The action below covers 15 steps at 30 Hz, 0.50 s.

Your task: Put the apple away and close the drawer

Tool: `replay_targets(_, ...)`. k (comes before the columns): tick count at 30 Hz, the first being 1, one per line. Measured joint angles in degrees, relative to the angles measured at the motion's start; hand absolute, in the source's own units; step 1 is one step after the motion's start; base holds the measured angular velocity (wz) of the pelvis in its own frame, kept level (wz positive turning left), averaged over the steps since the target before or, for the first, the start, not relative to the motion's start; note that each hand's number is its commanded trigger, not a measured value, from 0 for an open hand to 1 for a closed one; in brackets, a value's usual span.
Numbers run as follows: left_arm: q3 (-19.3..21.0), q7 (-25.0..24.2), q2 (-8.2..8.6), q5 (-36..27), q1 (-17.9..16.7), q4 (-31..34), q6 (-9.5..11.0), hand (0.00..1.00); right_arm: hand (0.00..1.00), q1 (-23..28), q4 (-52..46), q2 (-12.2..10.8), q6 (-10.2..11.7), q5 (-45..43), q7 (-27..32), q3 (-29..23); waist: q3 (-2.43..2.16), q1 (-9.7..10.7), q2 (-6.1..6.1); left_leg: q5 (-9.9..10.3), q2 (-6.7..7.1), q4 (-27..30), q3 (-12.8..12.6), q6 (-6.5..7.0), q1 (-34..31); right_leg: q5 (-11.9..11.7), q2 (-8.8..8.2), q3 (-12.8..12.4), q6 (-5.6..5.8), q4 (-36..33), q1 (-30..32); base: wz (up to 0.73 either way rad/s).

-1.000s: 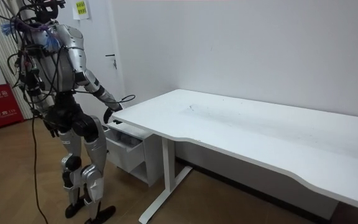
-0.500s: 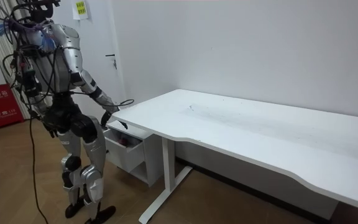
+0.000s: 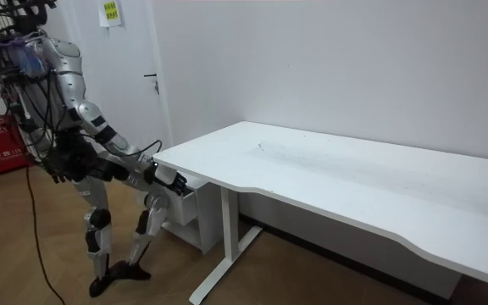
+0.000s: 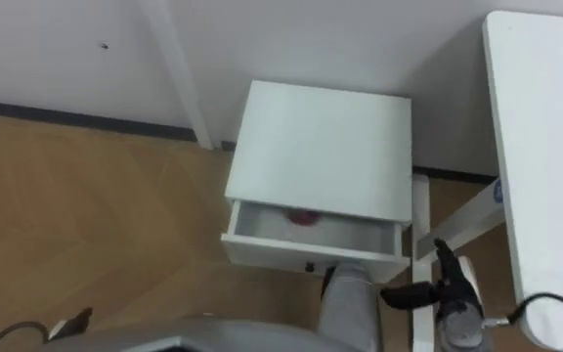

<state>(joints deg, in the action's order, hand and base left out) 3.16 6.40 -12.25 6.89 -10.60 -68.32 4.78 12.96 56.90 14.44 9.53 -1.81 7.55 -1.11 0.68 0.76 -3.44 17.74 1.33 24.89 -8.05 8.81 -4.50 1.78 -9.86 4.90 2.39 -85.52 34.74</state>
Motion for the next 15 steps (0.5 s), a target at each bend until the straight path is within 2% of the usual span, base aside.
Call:
replay_targets(1,0.02,0.00,-0.01,0.04,-0.72,0.20,-0.60,0.00,0.00,0.04,1.55,-0.10,-1.09,1.61,-0.15,0.12,0.11,0.46,-0.14,-0.05,0.40,-0.02,0.26,0.24,0.23,1.42,0.00,0.24,0.51,5.58,-2.63,0.15)
replay_targets(2,0.07,0.02,-0.07,0.14,-1.78,0.33,-0.79,0.00,0.00,0.23,2.74,-0.27,-2.16,2.70,-0.21,0.13,0.17,0.53,-0.07,0.15,0.85,-0.20,-0.06,0.25,0.75,2.74,0.13,0.24,1.16,14.23,-6.56,0.03)
replay_targets(3,0.04,0.06,-0.07,0.14,-2.46,0.58,-0.91,0.00,0.00,0.25,3.34,-0.36,-2.53,3.36,-0.24,0.18,0.14,0.52,0.03,0.16,1.11,-0.31,-0.30,0.26,0.94,3.41,0.20,0.30,1.53,18.93,-8.95,-0.17)
replay_targets(4,0.20,0.24,0.03,0.13,-3.42,0.88,-1.43,0.00,0.00,0.39,3.88,-0.44,-3.43,4.01,-0.37,0.46,0.12,0.31,0.43,0.14,1.69,-0.84,-0.92,0.30,1.20,4.90,0.33,0.45,2.17,28.31,-13.74,-0.26)
replay_targets(5,0.56,0.47,0.12,0.07,-3.52,0.91,-2.32,0.00,0.00,0.35,4.79,-0.67,-3.48,4.58,-0.56,0.40,-0.15,0.11,1.27,-0.03,2.12,-1.49,-1.22,0.29,1.23,6.88,1.03,0.21,2.70,36.42,-18.34,-0.37)
replay_targets(6,0.86,0.89,0.06,-0.03,-3.43,1.13,-2.59,0.00,0.00,0.25,5.18,-1.15,-3.46,5.73,-0.78,0.44,0.01,-0.64,1.77,-0.40,2.23,-2.36,-2.09,-0.29,1.15,8.89,2.17,-0.16,2.80,44.01,-22.04,-0.39)
replay_targets(7,1.06,1.11,0.05,-0.10,-3.44,1.54,-2.71,0.00,0.00,0.15,5.22,-1.45,-3.42,6.21,-0.84,0.46,-0.07,-1.20,2.33,-0.63,2.24,-2.99,-2.60,-0.67,1.19,9.46,2.58,-0.18,2.72,47.47,-23.60,-0.49)
replay_targets(8,1.14,2.05,0.03,-0.28,-3.37,2.22,-2.80,0.00,0.00,-0.44,5.41,-2.15,-3.34,6.45,-1.03,0.58,-0.02,-2.01,3.41,-1.32,2.32,-4.37,-3.17,-1.83,1.17,9.73,3.43,0.21,2.47,54.36,-26.47,-0.38)
replay_targets(9,1.15,2.35,0.04,-0.50,-3.08,2.39,-2.87,0.00,0.00,-0.74,5.57,-2.42,-3.27,6.52,-1.29,0.60,-0.15,-2.00,3.78,-1.67,2.32,-5.10,-3.35,-2.43,1.18,9.77,3.69,0.60,2.22,57.51,-27.75,-0.31)
replay_targets(10,1.16,2.96,0.10,-0.51,-2.45,2.58,-2.91,0.00,0.00,-1.67,6.54,-2.89,-3.18,6.47,-1.97,0.53,-0.32,-2.07,4.70,-2.30,2.33,-6.38,-3.57,-3.50,1.31,9.25,4.05,1.02,1.45,62.91,-29.88,-0.14)
replay_targets(11,1.15,3.29,0.10,-0.50,-2.33,2.59,-2.98,0.00,0.00,-2.61,8.07,-3.23,-3.07,6.39,-2.79,0.44,-0.27,-1.96,5.79,-2.72,2.31,-7.50,-3.65,-4.25,1.79,8.86,4.76,1.21,0.94,66.93,-31.62,-0.11)
replay_targets(13,1.13,3.33,0.52,-0.51,-1.89,2.60,-3.13,0.00,0.00,-3.07,9.24,-3.36,-3.01,6.00,-3.52,0.28,-0.39,-1.96,6.28,-2.82,1.63,-8.27,-3.64,-4.40,2.71,7.58,5.85,1.12,1.00,71.31,-34.15,-0.07)
replay_targets(15,1.04,3.33,0.76,-0.66,-0.92,2.62,-3.27,0.00,0.00,-3.33,9.81,-3.56,-3.01,5.98,-3.77,0.39,-0.39,-1.90,6.29,-2.83,0.98,-8.86,-3.66,-4.39,3.06,6.75,6.67,1.32,0.55,73.76,-35.35,-0.06)
